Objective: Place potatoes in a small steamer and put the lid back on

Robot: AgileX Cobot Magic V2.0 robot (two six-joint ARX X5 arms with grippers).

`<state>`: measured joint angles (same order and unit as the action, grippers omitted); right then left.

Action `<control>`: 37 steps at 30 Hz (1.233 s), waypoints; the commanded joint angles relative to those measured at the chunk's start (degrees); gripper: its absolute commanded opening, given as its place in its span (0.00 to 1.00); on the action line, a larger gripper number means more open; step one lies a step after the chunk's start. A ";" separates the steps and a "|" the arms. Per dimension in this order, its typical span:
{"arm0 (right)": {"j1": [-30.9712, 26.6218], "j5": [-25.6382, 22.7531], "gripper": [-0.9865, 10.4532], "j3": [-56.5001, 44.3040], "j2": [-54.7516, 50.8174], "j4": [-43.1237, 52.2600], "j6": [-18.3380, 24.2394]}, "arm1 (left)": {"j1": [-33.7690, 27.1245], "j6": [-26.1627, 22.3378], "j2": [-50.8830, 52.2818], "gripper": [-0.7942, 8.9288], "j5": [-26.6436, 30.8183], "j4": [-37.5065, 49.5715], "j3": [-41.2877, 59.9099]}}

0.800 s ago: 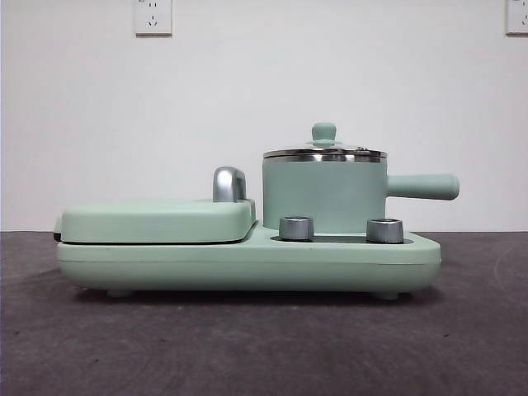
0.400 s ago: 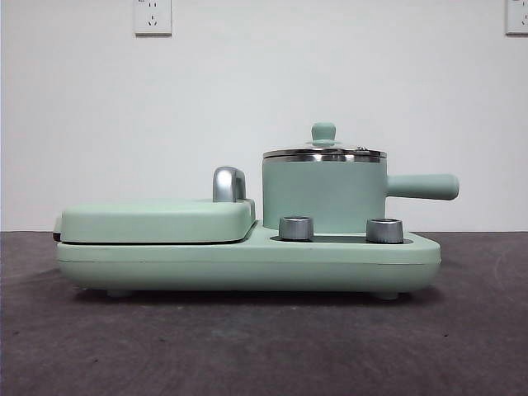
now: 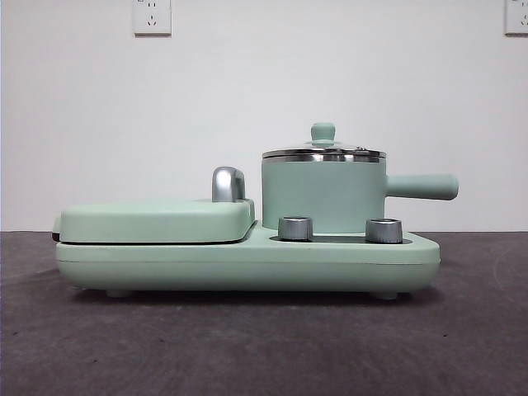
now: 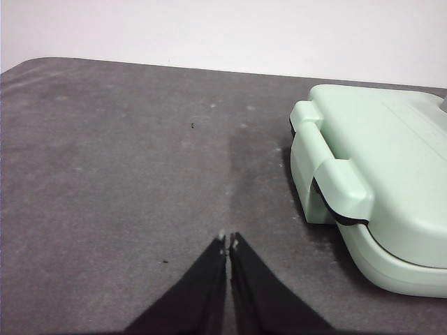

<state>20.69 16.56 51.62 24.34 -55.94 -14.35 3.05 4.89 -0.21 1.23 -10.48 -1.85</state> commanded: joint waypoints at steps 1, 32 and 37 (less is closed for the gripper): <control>-4.02 -0.63 0.11 -2.36 -0.28 1.92 0.48 | -0.04 -0.76 0.04 0.09 0.11 -0.22 1.09; -19.10 -16.83 0.11 -50.97 -24.13 45.86 13.75 | -0.04 -0.76 0.04 0.09 0.11 -0.22 1.09; -19.04 -16.61 0.11 -50.97 -24.13 45.83 13.70 | -0.04 -0.76 0.04 0.09 0.11 -0.22 1.09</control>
<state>1.65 -0.03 0.93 0.30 -9.67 -1.26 3.05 4.89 -0.21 1.23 -10.46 -1.85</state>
